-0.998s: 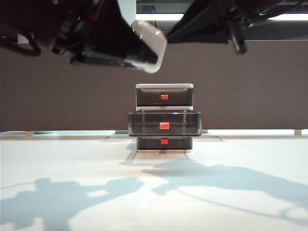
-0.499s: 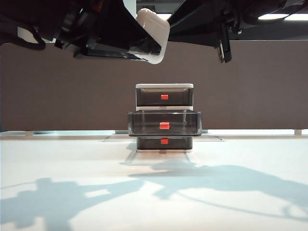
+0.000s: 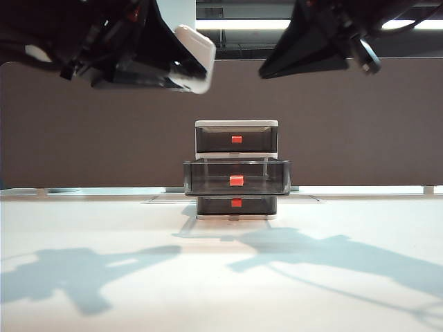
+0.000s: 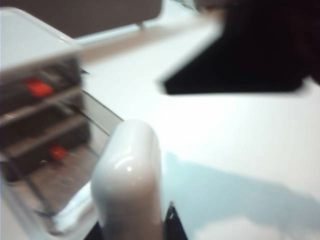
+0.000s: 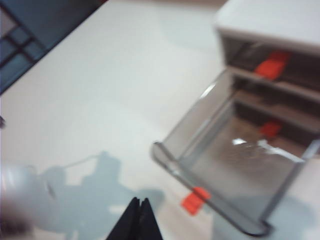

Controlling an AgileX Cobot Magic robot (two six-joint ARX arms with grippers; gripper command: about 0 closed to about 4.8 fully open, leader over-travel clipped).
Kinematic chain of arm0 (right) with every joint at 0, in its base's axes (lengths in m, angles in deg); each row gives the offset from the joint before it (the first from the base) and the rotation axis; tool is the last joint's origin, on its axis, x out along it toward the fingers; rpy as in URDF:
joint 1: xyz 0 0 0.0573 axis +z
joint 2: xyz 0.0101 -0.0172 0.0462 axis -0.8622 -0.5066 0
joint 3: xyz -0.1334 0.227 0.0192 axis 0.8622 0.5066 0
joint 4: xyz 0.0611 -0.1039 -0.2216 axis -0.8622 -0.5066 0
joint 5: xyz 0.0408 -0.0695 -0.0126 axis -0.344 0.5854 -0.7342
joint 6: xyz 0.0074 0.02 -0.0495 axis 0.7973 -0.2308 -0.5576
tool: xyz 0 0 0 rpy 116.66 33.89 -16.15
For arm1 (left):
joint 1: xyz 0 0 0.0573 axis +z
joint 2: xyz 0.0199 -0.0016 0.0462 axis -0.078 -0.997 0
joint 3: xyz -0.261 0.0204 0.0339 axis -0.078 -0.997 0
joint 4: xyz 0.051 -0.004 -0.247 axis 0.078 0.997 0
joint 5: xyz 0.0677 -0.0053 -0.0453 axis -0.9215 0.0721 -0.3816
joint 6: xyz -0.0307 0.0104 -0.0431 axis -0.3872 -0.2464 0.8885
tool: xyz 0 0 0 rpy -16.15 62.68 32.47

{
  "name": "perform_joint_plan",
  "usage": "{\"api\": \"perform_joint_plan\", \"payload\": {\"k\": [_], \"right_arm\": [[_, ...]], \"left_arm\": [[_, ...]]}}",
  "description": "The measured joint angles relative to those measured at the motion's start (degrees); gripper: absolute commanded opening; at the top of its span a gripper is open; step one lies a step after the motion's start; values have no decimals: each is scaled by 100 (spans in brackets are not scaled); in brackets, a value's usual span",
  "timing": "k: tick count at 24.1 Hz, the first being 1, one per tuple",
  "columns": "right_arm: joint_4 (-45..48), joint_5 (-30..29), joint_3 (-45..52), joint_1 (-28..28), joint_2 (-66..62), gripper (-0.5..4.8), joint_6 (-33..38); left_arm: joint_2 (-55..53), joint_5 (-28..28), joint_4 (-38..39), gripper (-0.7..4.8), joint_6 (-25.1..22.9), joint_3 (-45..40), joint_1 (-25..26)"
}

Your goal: Pick up the earphone case on the table, open the lid, insert the wireless earphone on the table into it, close the lid, put the earphone case into the second layer of the drawer, and finally close the drawer.

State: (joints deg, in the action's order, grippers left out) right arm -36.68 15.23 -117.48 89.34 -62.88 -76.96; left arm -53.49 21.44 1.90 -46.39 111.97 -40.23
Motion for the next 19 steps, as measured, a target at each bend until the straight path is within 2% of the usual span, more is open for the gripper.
{"api": "perform_joint_plan", "payload": {"k": [6,12,17,19], "right_arm": [[-87,328,0,28,240,-1,-498],[-413,940,0,146,245,-1,-708],[-450,951,0,216,245,-1,-743],[-452,949,0,219,245,-1,-743]], "left_arm": [[-372,-9,267,13,262,656,540],[-1591,-4,970,13,275,1720,568],[-2835,-2,1335,13,258,2846,566],[-3056,0,1353,13,258,3012,599]]}}
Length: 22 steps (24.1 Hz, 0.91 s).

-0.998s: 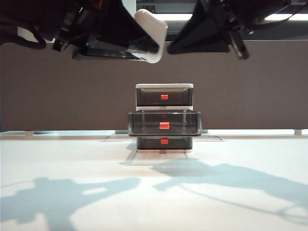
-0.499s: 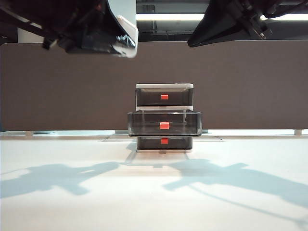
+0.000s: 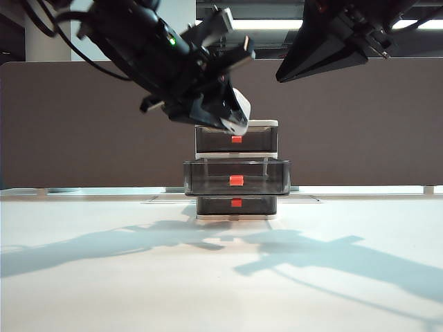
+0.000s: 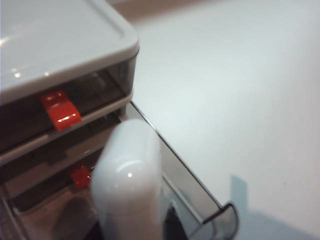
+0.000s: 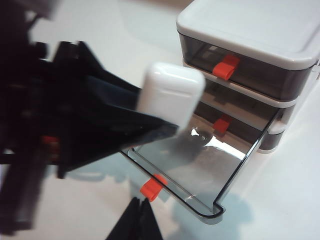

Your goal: Pick up the earphone case on the table, open the lid, insert the wireless earphone on the table into it, close the lid, put the earphone case into the second layer of the drawer, and finally close the drawer.

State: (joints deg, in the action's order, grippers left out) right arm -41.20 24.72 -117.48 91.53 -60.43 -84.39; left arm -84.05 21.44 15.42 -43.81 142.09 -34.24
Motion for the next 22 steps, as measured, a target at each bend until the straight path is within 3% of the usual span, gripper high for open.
{"api": "perform_joint_plan", "payload": {"k": [17,18,20,22], "right_arm": [[-525,243,98,0,-4,-1,-31],[-531,243,105,0,-4,-1,-31],[-529,243,111,0,-4,-1,-31],[-529,243,111,0,-11,-1,-31]], "left_arm": [[-815,-2,133,27,-138,348,192],[-824,-2,133,33,-138,348,186],[-848,0,127,126,-138,348,177],[-848,2,131,131,-149,350,175]]}}
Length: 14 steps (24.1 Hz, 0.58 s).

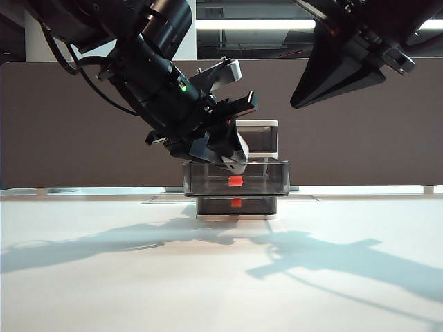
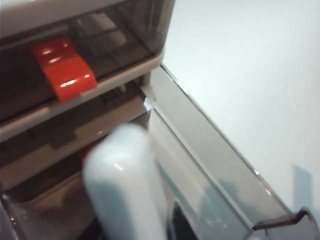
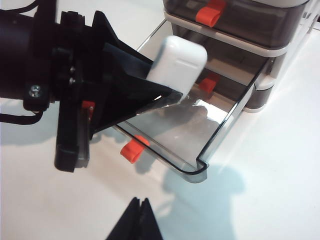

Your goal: Pick up the earphone case on the table, open the lid, insert the wireless earphone on the table into it, close the lid, put the earphone case into the second layer of the drawer, and finally close the drawer.

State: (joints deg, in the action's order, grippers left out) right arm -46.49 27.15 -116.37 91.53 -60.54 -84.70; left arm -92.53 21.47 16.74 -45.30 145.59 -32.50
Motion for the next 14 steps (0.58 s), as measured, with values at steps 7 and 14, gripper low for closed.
{"api": "perform_joint_plan", "payload": {"k": [7,14], "right_arm": [[-2,4,2,0,-31,-1,0],[0,24,2,0,-31,-1,0]], "left_arm": [[0,0,50,130,-4,0,0],[236,-2,243,120,-2,-2,2]]}}
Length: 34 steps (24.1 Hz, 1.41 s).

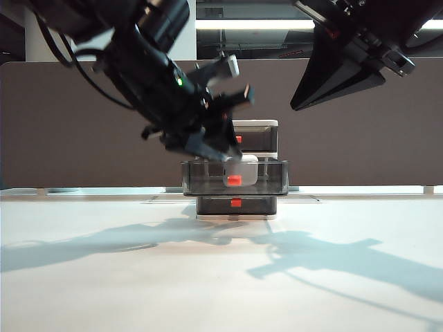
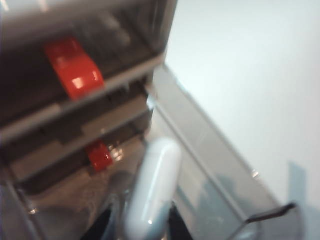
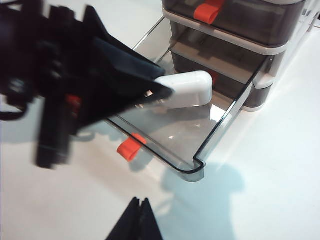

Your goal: Pick up the earphone case on the table, open the lid, insert the wireless earphone on the table into it, close the lid, put the earphone case into the second layer of the drawer, and finally close the drawer.

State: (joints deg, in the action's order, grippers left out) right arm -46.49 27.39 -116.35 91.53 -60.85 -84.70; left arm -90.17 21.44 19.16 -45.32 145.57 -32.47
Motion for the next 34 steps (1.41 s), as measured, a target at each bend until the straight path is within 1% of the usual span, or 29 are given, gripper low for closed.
{"api": "perform_joint_plan", "payload": {"k": [5,8,10,11,15,18,22,26,30,33,34], "right_arm": [[70,98,0,-2,0,-1,15],[114,98,0,-2,-2,-1,125],[114,26,0,-2,-37,-1,162],[122,24,0,-2,-37,-1,164],[289,7,0,-2,-153,-1,166],[616,0,157,0,-317,-1,166],[1250,-11,619,0,-435,-1,179],[2155,-13,1123,2,-448,-1,184],[2465,-17,1189,2,-608,-1,184],[2625,-17,1207,4,-789,-1,184],[2815,-17,1204,4,-968,-1,181]], "left_arm": [[586,0,-125,119,-9,2,4],[721,2,-256,106,-293,46,72],[695,13,-308,5,-509,382,243],[691,13,-378,-7,-610,566,422],[605,-7,-498,-7,-732,787,785],[417,-9,-518,-7,-782,986,929],[122,-4,-566,-7,-1069,1250,946],[-516,-2,-584,-7,-1182,1587,933],[-988,-4,-570,-7,-1255,1829,933],[-1106,-4,-551,-7,-1257,1851,933],[-1130,-2,-564,-7,-1259,1858,933]]}}
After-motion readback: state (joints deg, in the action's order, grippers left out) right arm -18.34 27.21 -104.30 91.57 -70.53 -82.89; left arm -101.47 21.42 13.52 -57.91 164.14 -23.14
